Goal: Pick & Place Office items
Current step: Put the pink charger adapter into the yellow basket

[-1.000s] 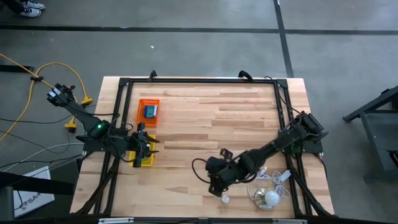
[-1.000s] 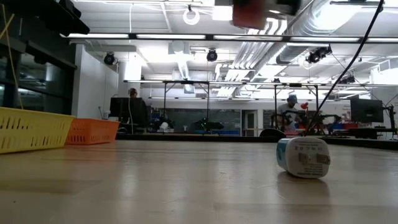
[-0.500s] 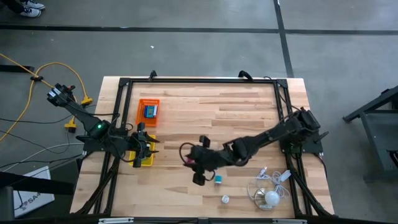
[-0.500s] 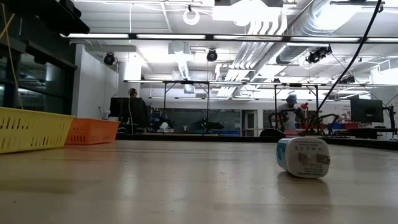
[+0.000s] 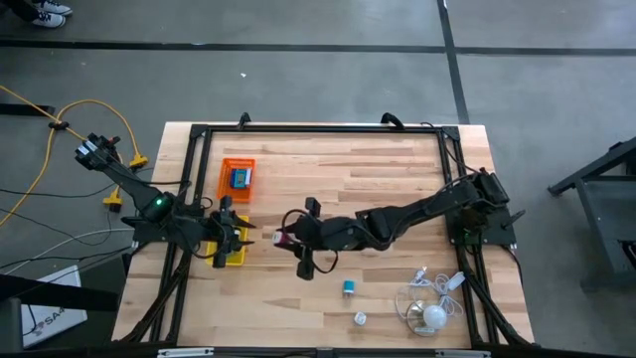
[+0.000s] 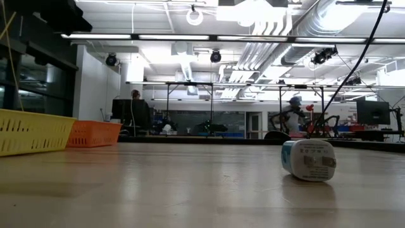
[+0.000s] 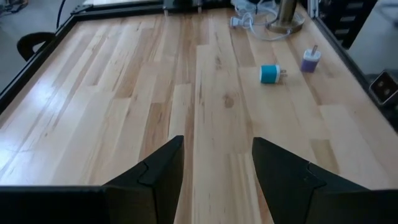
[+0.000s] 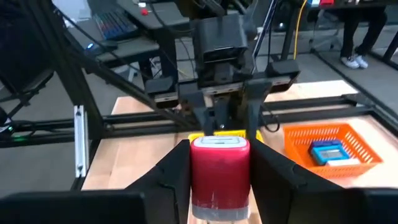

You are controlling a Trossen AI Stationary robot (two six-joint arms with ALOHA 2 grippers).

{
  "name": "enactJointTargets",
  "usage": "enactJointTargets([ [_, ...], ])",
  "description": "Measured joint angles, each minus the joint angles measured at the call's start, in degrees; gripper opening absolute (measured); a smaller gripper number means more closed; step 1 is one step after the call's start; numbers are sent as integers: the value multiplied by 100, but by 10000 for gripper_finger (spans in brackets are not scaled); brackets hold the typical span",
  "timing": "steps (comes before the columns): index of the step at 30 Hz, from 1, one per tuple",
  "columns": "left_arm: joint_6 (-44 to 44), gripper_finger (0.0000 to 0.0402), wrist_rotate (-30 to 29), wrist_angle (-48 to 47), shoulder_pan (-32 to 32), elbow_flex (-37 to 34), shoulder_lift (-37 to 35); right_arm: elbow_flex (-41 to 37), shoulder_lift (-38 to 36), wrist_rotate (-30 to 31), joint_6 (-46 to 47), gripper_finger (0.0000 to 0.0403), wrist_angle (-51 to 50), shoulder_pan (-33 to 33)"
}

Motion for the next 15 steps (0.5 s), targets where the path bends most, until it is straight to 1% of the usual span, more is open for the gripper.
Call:
enactJointTargets([
  [3,-2,183,0,240,0,-2,0,0,0,-4,-24,119,56,-57],
  [8,-1,183,0,1021,1,-1,5,0,33,-4,-46,120,186,-106],
  [12,18,183,-2,1466,-1,-2,124,0,37,-28,-173,119,296,-106],
  [15,388,183,-1,1825,1,-2,322,-2,39,-31,-261,119,433,-102],
])
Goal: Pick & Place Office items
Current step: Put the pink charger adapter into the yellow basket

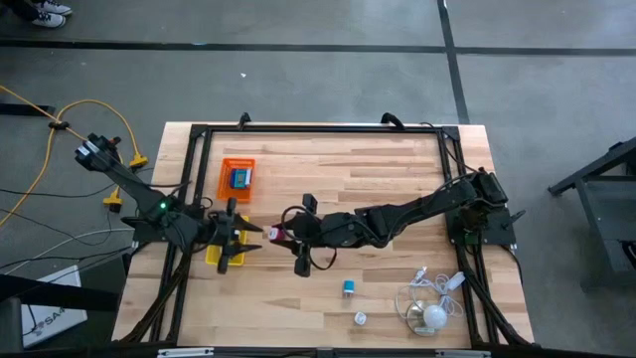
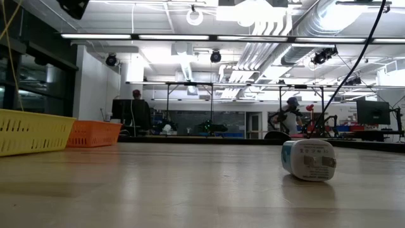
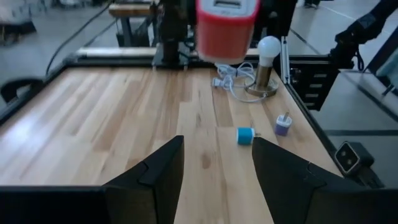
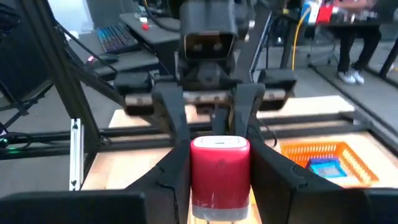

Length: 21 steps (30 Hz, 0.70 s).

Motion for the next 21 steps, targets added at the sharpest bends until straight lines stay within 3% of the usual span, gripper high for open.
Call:
enactJointTargets([
  [12,1458,183,-101,2301,55,0,1041,0,3,-144,-319,120,428,14],
  [21,1484,183,-108,2726,467,0,1324,0,5,-145,-330,120,446,94],
])
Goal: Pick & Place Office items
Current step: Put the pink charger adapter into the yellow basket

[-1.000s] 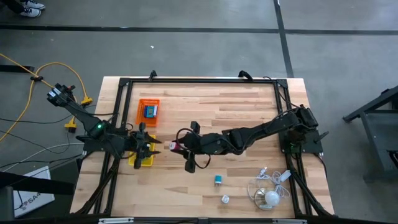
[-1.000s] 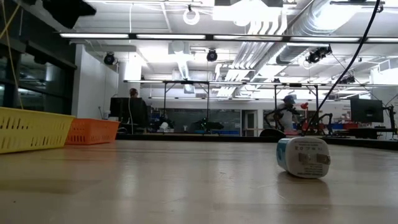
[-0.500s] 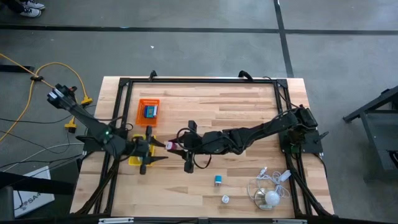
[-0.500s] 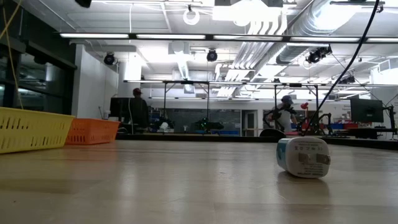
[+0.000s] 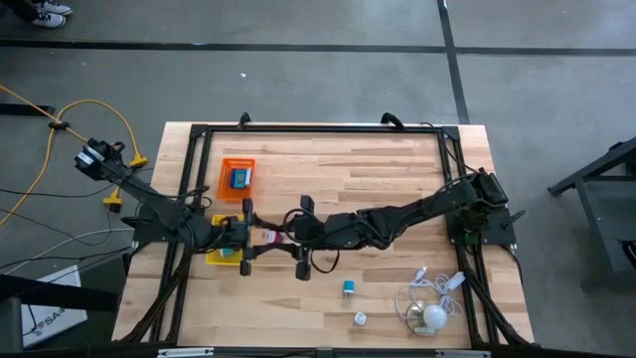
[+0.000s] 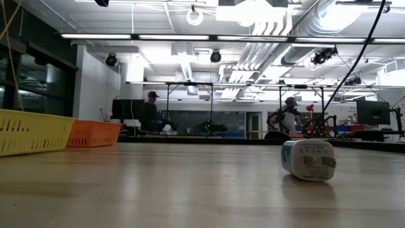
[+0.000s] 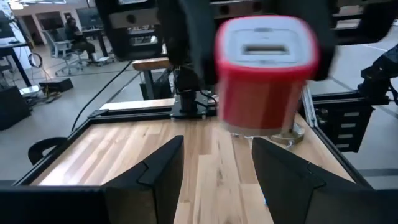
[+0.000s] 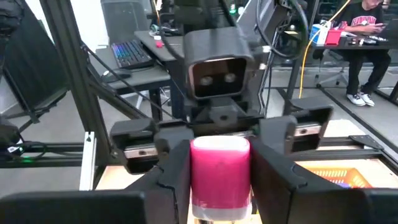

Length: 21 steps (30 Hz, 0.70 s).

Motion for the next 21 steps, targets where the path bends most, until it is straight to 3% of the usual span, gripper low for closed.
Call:
enactJointTargets([
  [13,121,183,754,257,58,0,0,0,4,19,-64,117,-11,13],
  [21,126,183,808,521,58,0,0,0,4,22,-74,117,-13,13],
])
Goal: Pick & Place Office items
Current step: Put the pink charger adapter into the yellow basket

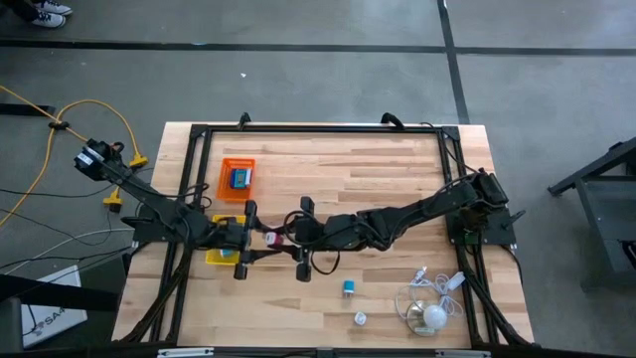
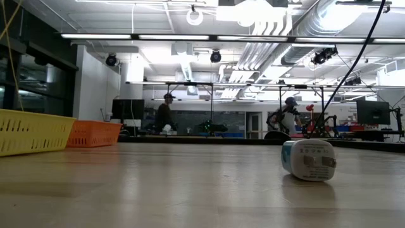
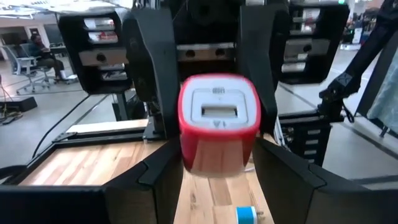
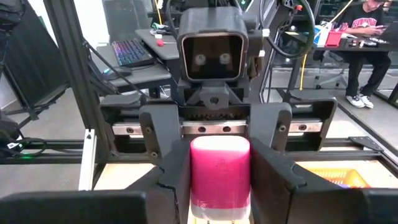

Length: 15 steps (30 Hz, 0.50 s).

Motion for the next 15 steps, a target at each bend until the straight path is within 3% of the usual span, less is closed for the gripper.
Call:
enactJointTargets([
  [15,2,183,-2,173,0,0,-2,0,0,4,0,118,0,0],
])
